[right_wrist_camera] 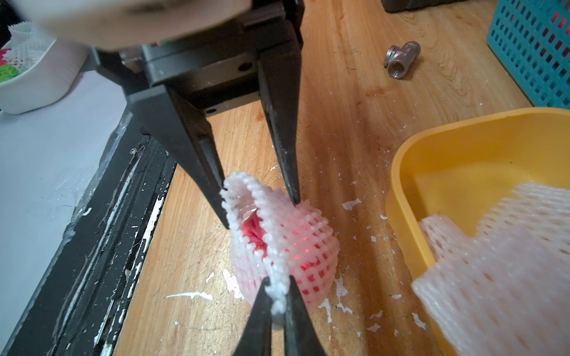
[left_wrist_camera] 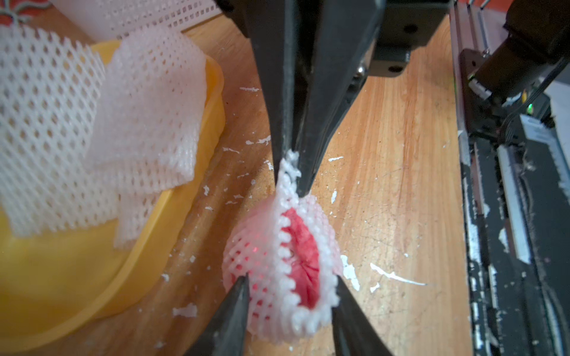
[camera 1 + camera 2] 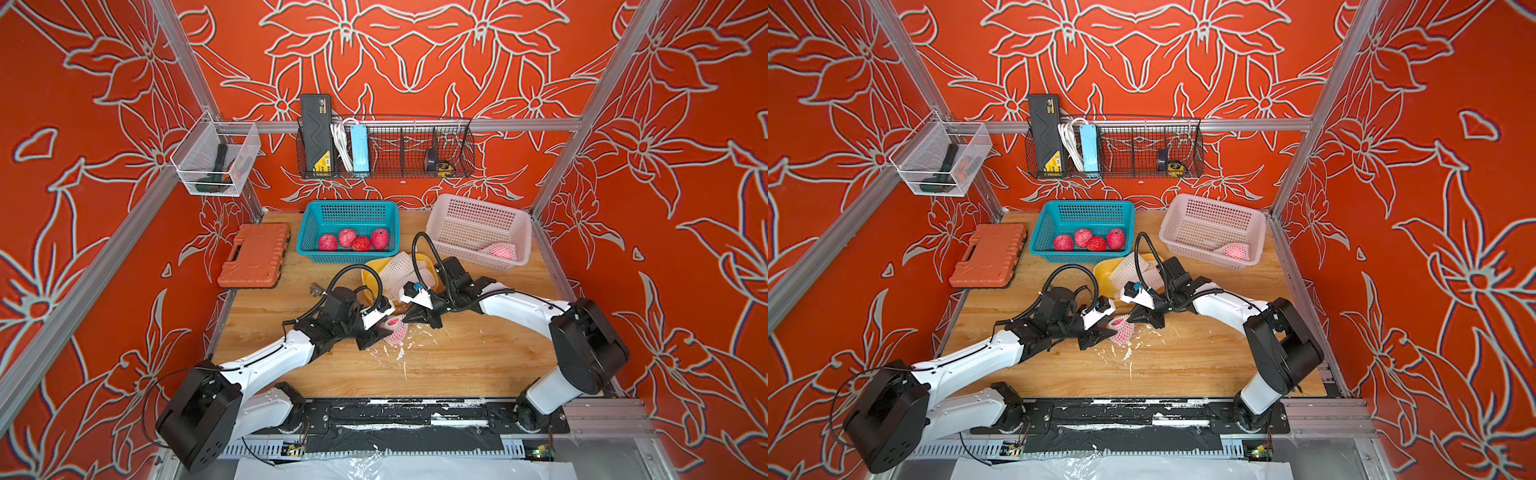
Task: Remove foam nets from apples
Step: Remove the foam net from the apple.
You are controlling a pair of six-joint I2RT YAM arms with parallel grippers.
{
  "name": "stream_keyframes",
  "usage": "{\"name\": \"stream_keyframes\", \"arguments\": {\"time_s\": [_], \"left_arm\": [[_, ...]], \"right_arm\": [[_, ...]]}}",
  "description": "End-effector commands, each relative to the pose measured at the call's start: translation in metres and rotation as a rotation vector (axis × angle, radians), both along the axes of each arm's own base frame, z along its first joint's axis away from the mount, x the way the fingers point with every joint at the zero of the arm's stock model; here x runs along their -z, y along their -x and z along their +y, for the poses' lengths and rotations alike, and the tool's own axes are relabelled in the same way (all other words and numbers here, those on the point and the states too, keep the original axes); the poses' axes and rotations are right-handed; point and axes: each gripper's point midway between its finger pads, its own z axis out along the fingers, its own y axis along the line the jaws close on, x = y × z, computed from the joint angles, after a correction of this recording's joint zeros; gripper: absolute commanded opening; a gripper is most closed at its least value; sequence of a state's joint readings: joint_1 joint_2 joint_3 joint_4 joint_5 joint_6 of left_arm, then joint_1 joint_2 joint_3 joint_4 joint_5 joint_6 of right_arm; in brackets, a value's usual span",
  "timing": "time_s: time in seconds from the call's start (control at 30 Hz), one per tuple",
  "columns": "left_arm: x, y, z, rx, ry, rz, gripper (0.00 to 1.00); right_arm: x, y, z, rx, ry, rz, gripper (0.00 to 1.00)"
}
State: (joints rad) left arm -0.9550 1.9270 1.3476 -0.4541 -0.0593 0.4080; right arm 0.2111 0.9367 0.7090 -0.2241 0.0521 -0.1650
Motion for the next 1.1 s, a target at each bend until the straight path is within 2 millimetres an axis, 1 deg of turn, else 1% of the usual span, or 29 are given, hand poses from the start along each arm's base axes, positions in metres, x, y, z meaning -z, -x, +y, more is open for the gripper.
{"name": "stream_keyframes", "arguments": {"time_s": [0.0, 0.13, 0.23, 0.33, 0.4, 0.5, 0.63, 0.73, 0.93, 1.07], "left_arm": [[-0.019, -0.005, 0.0, -0.016, 0.035, -0.024, 0.14], [-0.038, -0.009, 0.005, -0.059, 0.141, 0.004, 0.12], [-0.055, -0.013, 0.014, -0.091, 0.248, 0.029, 0.1], [-0.07, -0.015, 0.022, -0.106, 0.339, 0.042, 0.09], [-0.077, -0.015, 0.029, -0.119, 0.411, 0.055, 0.08], [-0.08, -0.013, 0.041, -0.125, 0.481, 0.041, 0.07], [-0.084, -0.01, 0.053, -0.119, 0.584, 0.009, 0.06], [-0.094, -0.009, 0.058, -0.102, 0.672, -0.028, 0.06], [-0.102, -0.001, 0.062, -0.042, 0.734, -0.098, 0.04], [-0.108, 0.005, 0.068, -0.012, 0.806, -0.148, 0.03]], "right_arm": [[-0.003, 0.0, 0.0, 0.006, -0.021, -0.027, 0.98], [-0.002, 0.0, 0.004, -0.016, -0.04, -0.028, 0.98], [-0.001, 0.001, 0.007, -0.033, -0.044, -0.031, 0.98], [0.0, 0.004, 0.017, -0.096, -0.058, -0.029, 0.98], [0.0, 0.009, 0.034, -0.196, -0.088, -0.039, 0.98], [-0.002, 0.021, 0.064, -0.385, -0.142, -0.059, 0.96], [-0.003, 0.043, 0.102, -0.632, -0.215, -0.07, 0.95], [-0.002, 0.062, 0.126, -0.796, -0.238, -0.065, 0.94], [0.012, 0.088, 0.157, -0.984, -0.253, -0.008, 0.92], [0.022, 0.098, 0.175, -1.063, -0.273, 0.03, 0.9]]}}
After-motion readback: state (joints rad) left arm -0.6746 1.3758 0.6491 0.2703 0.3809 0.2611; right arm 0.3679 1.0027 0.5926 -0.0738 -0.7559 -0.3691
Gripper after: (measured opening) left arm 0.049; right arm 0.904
